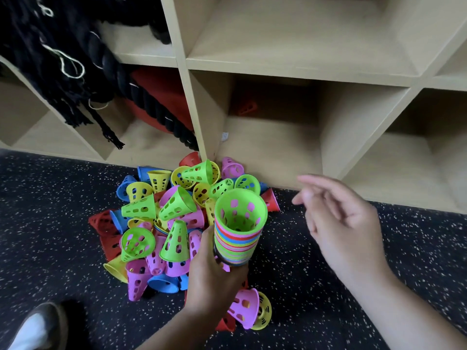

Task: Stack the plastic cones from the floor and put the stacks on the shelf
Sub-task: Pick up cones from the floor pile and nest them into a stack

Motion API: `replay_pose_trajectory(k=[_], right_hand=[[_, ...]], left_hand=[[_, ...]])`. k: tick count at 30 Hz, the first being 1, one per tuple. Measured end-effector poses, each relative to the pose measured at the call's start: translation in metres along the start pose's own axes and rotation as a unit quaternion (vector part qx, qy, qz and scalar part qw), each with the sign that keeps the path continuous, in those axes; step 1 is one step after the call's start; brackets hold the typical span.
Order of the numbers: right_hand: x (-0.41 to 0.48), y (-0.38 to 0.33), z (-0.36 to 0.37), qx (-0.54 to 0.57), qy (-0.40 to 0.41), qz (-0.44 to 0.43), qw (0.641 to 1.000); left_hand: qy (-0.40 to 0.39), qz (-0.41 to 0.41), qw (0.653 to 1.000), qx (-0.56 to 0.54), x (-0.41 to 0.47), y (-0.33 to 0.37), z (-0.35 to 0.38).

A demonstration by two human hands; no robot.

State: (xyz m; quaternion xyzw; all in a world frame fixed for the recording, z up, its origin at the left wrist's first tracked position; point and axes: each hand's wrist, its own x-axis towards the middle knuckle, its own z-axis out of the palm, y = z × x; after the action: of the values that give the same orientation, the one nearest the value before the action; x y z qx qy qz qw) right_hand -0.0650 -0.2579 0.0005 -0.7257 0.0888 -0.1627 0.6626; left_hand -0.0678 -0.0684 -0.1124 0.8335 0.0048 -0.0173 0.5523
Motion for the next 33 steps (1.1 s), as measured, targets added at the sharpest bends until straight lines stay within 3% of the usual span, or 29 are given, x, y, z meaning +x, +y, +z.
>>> replay_pose_trajectory(k=[3, 5, 8, 11, 17, 20, 23, 26, 29, 33], right_hand=[[0.036, 0.052, -0.004, -0.072, 0.067, 0.154, 0.983], [0.057, 0.091, -0.004, -0.122, 0.019, 0.242, 0.962], [0.073, 0.136, 0.004, -0.091, -0.057, 0.366, 0.924], [0.079, 0.158, 0.016, -0.082, -0.073, 0.401, 0.909], [0.068, 0.154, 0.017, -0.127, 0.000, 0.312, 0.941], [0.054, 0.109, -0.001, -0.178, 0.067, 0.212, 0.959], [0.031, 0.038, -0.015, -0.100, 0.104, 0.123, 0.982], [0.004, -0.025, -0.020, -0.073, 0.069, 0.034, 0.994], [-0.019, -0.052, -0.011, -0.125, -0.020, -0.032, 0.991], [-0.034, -0.051, 0.006, -0.146, -0.153, -0.032, 0.977]], left_hand=[[-0.004, -0.002, 1.000, -0.003, 0.002, -0.001, -0.003], [0.001, -0.001, 1.000, -0.005, 0.003, 0.002, -0.007], [0.001, -0.001, 1.000, -0.012, 0.004, 0.004, -0.009], [-0.002, -0.005, 1.000, 0.004, 0.006, -0.002, -0.011], [-0.022, -0.009, 1.000, 0.001, 0.010, -0.008, -0.009], [-0.015, 0.003, 1.000, 0.005, 0.009, -0.005, -0.007], [-0.017, 0.002, 1.000, -0.004, 0.008, 0.001, -0.005], [-0.018, 0.004, 1.000, -0.012, 0.002, 0.006, -0.005], [-0.017, 0.005, 1.000, -0.011, -0.009, 0.011, -0.006], [-0.016, 0.013, 1.000, -0.004, -0.024, 0.012, -0.011]])
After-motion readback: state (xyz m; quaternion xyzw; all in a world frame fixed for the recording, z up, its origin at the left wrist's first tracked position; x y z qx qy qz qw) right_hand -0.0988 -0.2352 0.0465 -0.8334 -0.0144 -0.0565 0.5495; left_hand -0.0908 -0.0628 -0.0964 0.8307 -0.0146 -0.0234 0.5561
